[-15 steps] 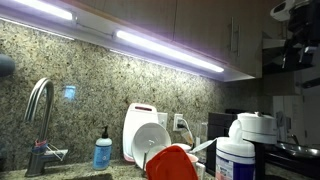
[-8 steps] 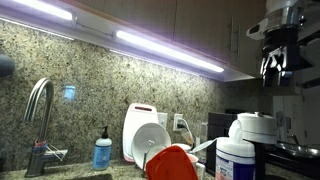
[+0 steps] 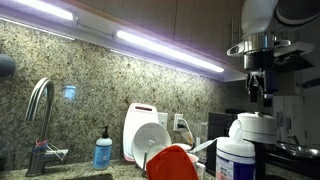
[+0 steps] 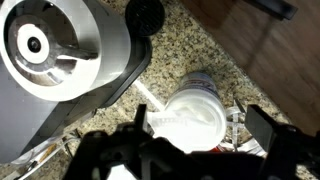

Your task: Remove a wipe from the container

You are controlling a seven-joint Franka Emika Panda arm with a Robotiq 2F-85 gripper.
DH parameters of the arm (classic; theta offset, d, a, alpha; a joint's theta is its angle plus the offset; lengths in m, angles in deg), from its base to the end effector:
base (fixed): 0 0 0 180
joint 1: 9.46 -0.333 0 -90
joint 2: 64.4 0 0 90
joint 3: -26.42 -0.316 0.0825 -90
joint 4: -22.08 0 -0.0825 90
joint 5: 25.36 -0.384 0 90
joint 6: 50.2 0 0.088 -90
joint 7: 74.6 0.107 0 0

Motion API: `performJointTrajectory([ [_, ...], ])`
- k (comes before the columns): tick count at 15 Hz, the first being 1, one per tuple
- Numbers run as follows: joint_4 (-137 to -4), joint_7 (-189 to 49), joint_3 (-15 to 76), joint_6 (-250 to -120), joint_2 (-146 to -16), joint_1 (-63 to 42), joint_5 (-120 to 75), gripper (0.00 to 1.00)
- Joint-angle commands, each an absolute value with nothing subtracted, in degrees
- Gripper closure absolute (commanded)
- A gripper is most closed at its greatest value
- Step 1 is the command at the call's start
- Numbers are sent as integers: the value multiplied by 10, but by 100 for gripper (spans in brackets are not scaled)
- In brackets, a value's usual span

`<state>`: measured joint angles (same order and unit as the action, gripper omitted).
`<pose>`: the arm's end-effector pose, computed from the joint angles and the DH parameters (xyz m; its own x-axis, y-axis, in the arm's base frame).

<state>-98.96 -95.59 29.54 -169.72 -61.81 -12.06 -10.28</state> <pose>0.5357 -0.0180 0.4381 0.8857 0.4578 -0.0773 0.4632 -0.8603 0.2128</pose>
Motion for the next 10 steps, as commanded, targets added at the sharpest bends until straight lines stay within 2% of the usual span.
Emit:
performJointTrajectory([
  [1,-987,-956,285,-1696,-619,-111,-103,0],
  [10,-998,-1078,267,-1816,-669,-115,-133,0],
])
